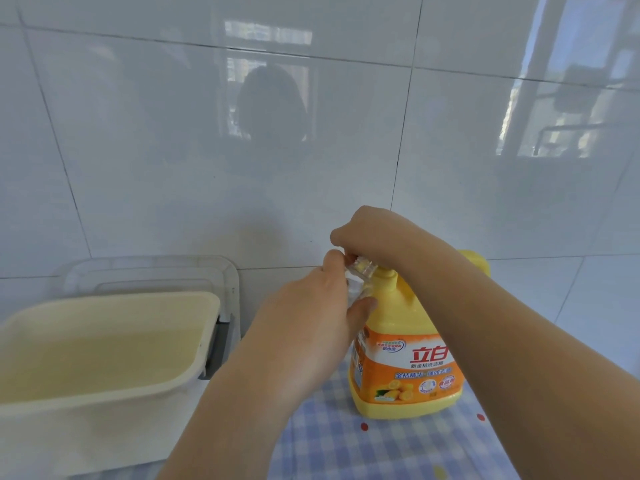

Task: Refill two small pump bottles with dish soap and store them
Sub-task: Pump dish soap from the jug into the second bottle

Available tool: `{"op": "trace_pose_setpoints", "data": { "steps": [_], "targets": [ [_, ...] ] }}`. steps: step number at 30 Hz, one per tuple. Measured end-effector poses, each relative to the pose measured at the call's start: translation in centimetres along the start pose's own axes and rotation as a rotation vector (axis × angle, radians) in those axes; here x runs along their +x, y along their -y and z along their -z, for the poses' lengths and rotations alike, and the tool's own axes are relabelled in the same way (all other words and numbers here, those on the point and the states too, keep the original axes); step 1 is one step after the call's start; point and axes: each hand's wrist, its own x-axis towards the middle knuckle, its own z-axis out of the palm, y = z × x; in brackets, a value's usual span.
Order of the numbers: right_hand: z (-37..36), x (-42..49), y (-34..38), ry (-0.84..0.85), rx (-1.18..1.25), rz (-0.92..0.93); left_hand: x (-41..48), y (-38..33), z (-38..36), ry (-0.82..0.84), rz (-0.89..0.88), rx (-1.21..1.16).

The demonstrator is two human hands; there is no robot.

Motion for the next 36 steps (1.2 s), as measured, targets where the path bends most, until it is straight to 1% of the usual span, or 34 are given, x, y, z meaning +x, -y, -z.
{"op": "trace_pose_setpoints", "data": {
  "steps": [6,10,14,19,21,25,27,33,36],
  "targets": [
    [-0.1,0.2,0.0,-0.017,-0.002,-0.015,-0.1,-0.2,0.3,0.001,-0.004,-0.033],
    [0.2,0.1,0.2,-0.031,-0.004,-0.017,-0.2,-0.2,0.4,-0.047,-0.013,0.006],
    [1.0,-0.2,0.4,-0.044,-0.007,0.001,-0.2,-0.5,0.5,-0.11,-0.019,-0.015],
    [1.2,-0.4,0.3,-0.086,-0.015,0.002,-0.1,-0.5,0.5,-0.148,-0.018,0.036],
    [1.3,-0.5,0.5,-0.071,-0.02,-0.007,-0.1,-0.5,0.4,-0.153,-0.018,0.048],
    [1.5,-0.8,1.0,0.045,-0.011,-0.027,0.0,-0.3,0.3,-0.15,-0.019,0.018],
    [1.6,-1.0,1.1,0.072,-0.008,-0.027,-0.1,-0.3,0.2,-0.142,-0.019,-0.006],
    [1.5,-0.9,0.9,0.076,0.016,-0.004,0.0,-0.4,0.0,-0.12,-0.016,-0.025],
    [1.1,-0.7,0.6,0.044,0.014,0.002,0.0,-0.5,0.1,-0.096,-0.015,0.001]
  ]
}}
